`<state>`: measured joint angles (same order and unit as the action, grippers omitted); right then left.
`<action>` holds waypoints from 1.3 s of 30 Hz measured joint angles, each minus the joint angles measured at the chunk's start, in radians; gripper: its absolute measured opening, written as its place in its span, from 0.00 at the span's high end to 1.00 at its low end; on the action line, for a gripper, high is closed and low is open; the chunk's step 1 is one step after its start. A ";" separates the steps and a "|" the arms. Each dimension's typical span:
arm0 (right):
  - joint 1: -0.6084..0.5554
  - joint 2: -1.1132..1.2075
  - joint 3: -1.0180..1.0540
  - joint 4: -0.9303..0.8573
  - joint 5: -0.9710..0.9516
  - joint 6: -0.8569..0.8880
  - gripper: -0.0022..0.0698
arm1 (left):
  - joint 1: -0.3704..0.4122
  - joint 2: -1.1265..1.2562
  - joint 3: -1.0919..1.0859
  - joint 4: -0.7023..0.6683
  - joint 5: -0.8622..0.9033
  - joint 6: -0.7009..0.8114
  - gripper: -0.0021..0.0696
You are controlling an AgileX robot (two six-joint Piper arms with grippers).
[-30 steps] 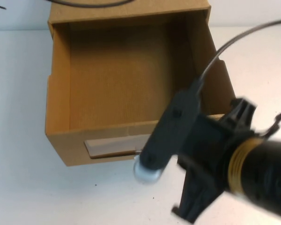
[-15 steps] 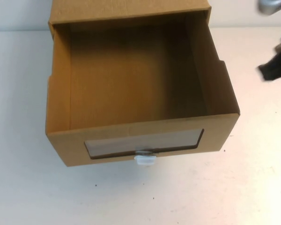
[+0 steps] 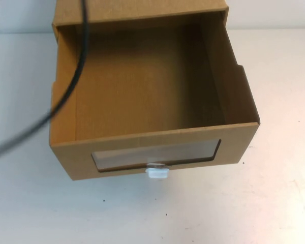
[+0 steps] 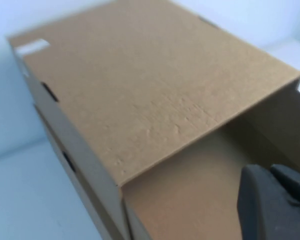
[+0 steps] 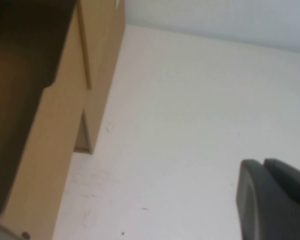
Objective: Open the shoe box
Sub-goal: 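Pull the top drawer of the cardboard box fully open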
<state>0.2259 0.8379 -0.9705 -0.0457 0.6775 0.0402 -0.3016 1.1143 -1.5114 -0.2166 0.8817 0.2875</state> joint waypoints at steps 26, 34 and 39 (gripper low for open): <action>-0.005 -0.493 0.655 0.168 -0.523 -0.008 0.99 | 0.000 -1.059 1.526 -0.009 -0.792 0.045 0.98; -0.005 -0.493 0.655 0.188 -0.544 -0.008 0.99 | 0.000 -1.061 1.538 -0.009 -0.729 0.035 0.98; -0.005 -0.493 0.655 0.189 -0.544 -0.008 0.99 | 0.000 -1.061 1.538 -0.009 -0.723 0.034 0.98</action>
<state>0.2213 0.3452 -0.3152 0.1428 0.1332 0.0325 -0.3016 0.0533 0.0269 -0.2259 0.1591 0.3219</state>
